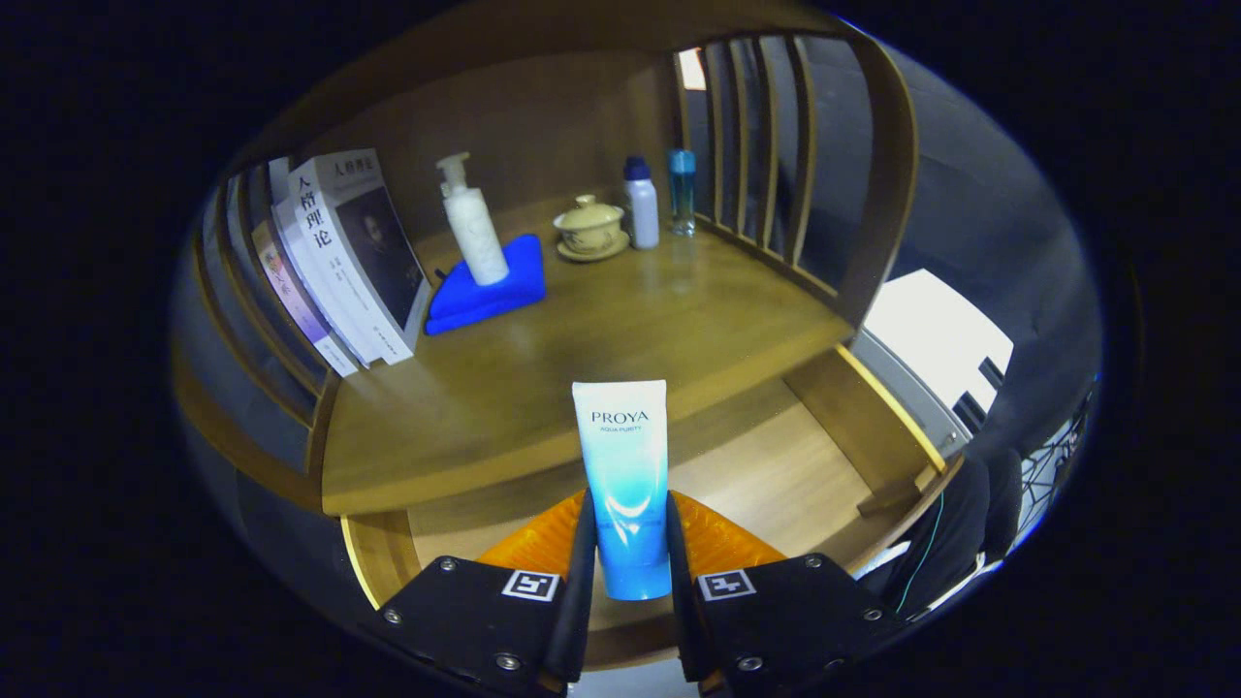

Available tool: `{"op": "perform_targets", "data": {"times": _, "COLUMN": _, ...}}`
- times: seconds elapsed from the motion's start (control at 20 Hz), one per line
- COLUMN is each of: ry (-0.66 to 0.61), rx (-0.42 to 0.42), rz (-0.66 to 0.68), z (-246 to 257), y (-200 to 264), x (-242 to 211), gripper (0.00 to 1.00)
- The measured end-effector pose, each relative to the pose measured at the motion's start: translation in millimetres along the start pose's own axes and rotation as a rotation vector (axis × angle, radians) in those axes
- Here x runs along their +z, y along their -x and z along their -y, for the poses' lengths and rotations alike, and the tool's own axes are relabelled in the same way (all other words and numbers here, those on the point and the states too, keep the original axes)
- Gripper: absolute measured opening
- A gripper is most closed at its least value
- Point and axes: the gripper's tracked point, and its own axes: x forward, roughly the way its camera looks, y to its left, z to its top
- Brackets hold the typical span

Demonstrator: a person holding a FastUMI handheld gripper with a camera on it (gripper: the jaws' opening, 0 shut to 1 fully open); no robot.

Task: Pull open the drawer, take out the items inside it, and place them on the countertop above the cabinet.

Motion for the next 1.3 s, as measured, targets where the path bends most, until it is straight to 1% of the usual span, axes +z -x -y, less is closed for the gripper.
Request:
{"op": "perform_targets", "data": {"times": 0.3, "ry": 0.093, "rx": 0.024, "rz": 0.031, "z": -24.2, "y": -36.2, "x": 43.7, "gripper": 0.38}}
{"op": "perform_targets", "data": {"times": 0.5, "ry": 0.129, "rx": 0.073, "rz": 0.045, "z": -46.2, "y": -74.2, "x": 67.6, "gripper": 0.38}}
{"op": "perform_targets", "data": {"times": 0.8, "ry": 0.172, "rx": 0.085, "rz": 0.025, "z": -54.5, "y": -110.1, "x": 79.6, "gripper": 0.39}}
{"op": "perform_targets", "data": {"times": 1.05, "ry": 0.169, "rx": 0.118, "rz": 0.011, "z": -59.1, "y": -119.4, "x": 81.9, "gripper": 0.43}}
{"op": "perform_targets", "data": {"times": 1.2, "ry": 0.179, "rx": 0.131, "rz": -0.003, "z": -59.5, "y": -123.2, "x": 78.4, "gripper": 0.47}}
{"op": "perform_targets", "data": {"times": 1.3, "ry": 0.176, "rx": 0.160, "rz": 0.006, "z": -65.8, "y": -121.8, "x": 79.5, "gripper": 0.49}}
